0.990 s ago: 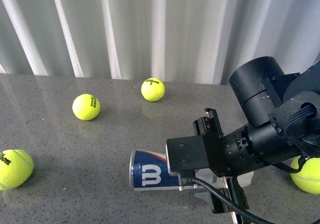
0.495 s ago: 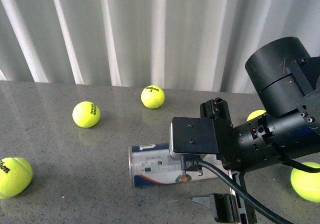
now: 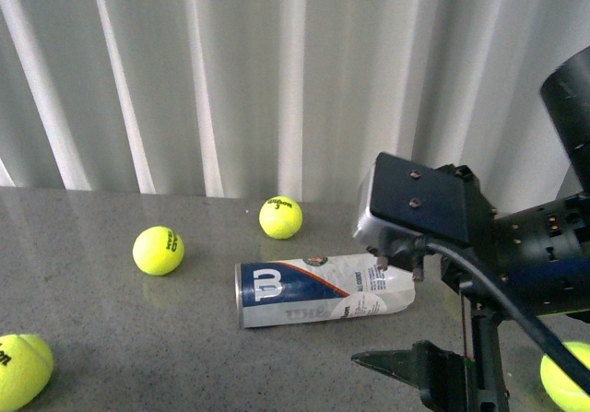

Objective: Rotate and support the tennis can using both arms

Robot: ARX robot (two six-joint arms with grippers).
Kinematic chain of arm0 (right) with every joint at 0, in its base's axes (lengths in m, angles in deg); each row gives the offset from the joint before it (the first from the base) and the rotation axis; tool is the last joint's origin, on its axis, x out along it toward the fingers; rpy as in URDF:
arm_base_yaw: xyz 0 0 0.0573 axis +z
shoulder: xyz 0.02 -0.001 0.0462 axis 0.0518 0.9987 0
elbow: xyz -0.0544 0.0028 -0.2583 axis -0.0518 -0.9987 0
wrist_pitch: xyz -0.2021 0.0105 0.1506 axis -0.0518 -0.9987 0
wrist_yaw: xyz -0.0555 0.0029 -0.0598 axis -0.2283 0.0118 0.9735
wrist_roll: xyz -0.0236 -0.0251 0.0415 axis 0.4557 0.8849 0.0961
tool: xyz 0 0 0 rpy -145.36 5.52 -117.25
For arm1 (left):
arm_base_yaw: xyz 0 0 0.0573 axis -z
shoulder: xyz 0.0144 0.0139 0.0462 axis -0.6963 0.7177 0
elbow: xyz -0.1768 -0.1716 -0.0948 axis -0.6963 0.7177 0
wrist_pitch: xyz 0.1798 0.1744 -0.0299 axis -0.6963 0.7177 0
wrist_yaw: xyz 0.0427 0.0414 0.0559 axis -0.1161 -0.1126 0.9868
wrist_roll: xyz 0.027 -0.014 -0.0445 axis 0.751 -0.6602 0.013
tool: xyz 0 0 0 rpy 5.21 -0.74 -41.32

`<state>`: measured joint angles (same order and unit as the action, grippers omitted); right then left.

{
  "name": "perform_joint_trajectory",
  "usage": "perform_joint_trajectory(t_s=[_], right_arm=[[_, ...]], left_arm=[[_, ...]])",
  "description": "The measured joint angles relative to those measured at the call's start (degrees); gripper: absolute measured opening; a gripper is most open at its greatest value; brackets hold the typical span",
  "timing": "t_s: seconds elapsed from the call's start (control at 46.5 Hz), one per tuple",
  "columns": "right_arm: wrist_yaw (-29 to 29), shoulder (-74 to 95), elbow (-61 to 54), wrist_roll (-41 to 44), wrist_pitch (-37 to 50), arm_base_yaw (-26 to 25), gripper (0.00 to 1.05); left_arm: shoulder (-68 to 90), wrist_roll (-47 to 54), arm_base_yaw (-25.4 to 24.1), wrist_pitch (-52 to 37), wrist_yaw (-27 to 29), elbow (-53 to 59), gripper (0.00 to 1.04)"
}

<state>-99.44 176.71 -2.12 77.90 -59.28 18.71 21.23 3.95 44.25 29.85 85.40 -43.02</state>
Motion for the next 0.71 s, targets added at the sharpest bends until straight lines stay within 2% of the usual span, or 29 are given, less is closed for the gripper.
perform_joint_trajectory(t_s=[0.086, 0.172, 0.237, 0.344, 0.452, 0.559, 0.581, 0.624, 0.71], right_arm=[[-0.46, -3.3, -2.32, -6.34, 4.04, -1.09, 0.98], [1.77, -7.19, -5.35, -15.34, 10.71, -2.34, 0.98], [10.27, -13.07, -9.57, -30.53, 19.21, -4.5, 0.98], [27.67, -21.24, -14.27, -48.94, 19.69, -7.85, 0.98], [33.44, -23.8, -15.45, -60.13, 19.56, -9.49, 0.98], [33.27, -23.65, -15.82, -63.71, 19.65, -9.25, 0.98], [34.53, -23.17, -16.5, -63.54, 21.79, -9.01, 0.96], [39.06, -22.53, -20.06, -60.89, 31.98, -8.79, 0.87], [40.02, -24.72, -27.61, -57.22, 46.12, -9.29, 0.67]], left_arm=[[0.0, 0.0, 0.0, 0.0, 0.0, 0.0, 0.98], [0.0, 0.0, 0.0, 0.0, 0.0, 0.0, 0.98], [0.0, 0.0, -0.02, 0.0, 0.0, 0.0, 0.98], [0.0, 0.0, 0.0, 0.0, 0.02, 0.0, 0.98], [-0.02, 0.0, -0.02, 0.0, 0.04, 0.0, 0.98], [-0.07, 0.0, -0.02, 0.0, -0.04, 0.0, 0.98], [-0.07, 0.0, -0.02, 0.0, -0.02, 0.0, 0.98], [-0.07, 0.0, -0.02, 0.0, -0.02, 0.0, 0.98], [-0.09, -0.02, -0.02, 0.0, 0.17, 0.0, 0.98]])
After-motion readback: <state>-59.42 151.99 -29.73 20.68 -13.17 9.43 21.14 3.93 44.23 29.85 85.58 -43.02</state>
